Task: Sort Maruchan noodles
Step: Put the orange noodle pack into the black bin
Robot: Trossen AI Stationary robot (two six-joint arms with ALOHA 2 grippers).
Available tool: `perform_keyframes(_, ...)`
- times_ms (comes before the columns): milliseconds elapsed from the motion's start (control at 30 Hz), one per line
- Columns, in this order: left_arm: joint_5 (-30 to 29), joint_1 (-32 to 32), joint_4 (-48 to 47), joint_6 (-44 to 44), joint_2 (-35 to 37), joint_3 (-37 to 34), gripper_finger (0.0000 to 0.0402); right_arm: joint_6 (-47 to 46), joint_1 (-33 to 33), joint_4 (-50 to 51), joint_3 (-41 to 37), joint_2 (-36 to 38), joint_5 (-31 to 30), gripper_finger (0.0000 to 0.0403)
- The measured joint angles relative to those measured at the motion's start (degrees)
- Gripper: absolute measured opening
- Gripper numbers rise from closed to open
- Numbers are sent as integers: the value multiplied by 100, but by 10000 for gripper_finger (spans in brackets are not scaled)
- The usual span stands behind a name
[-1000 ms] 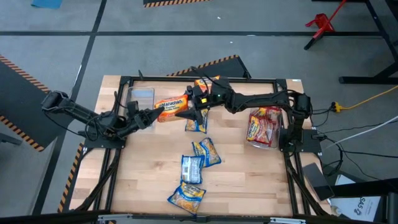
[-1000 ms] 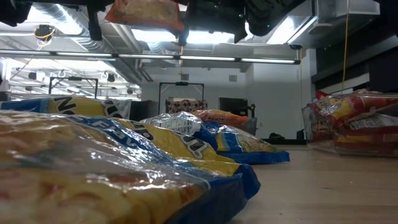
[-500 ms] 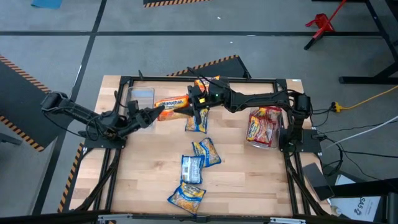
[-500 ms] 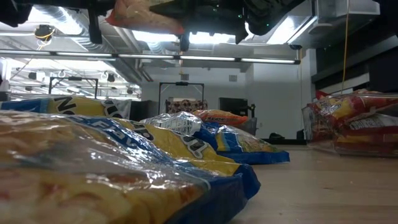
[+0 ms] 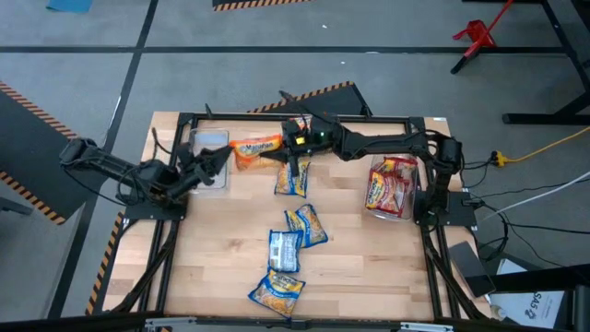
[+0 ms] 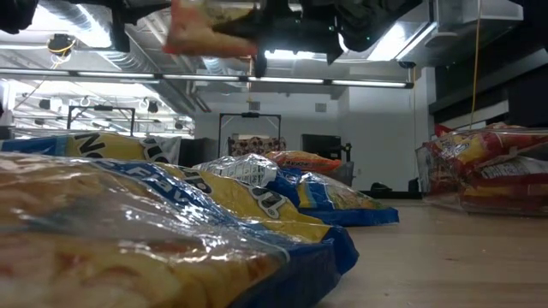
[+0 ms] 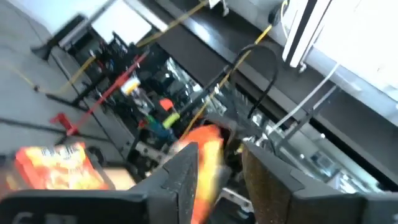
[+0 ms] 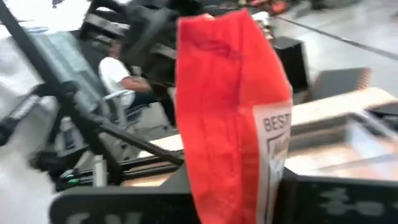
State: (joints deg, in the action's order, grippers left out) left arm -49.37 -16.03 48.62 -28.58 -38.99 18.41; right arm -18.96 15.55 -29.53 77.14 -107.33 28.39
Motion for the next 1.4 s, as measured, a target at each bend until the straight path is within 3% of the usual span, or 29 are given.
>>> perform_keyframes(167, -150, 0, -56, 417, 293, 2, 125, -26, 433, 598, -6, 292, -170, 9)
perform_keyframes(267, -312, -2, -232, 515, 427, 2, 125, -25, 766, 1624, -6, 697, -592, 12)
perform_keyframes(500, -509, -11, -419, 487, 578, 2, 125, -30, 1569, 4757, -4, 1781, -3181, 11)
perform_keyframes(600, -721, -11, -424, 485, 576, 2, 125, -422, 1788, 5608, -3, 1932, -3840, 8)
perform_keyframes(833, -1118, -11, -431, 483, 576, 2, 125, -1155, 2095, 6597, -16, 1552, -3841, 25)
perform_keyframes(1167, -1118, -11, -452, 480, 576, 2, 125, -1763, 2086, 6823, -8, 1357, -3733, 17)
perform_keyframes(1400, -1121, -11, -493, 500, 576, 2, 125, -1849, 2079, 6901, -8, 985, -3300, 21)
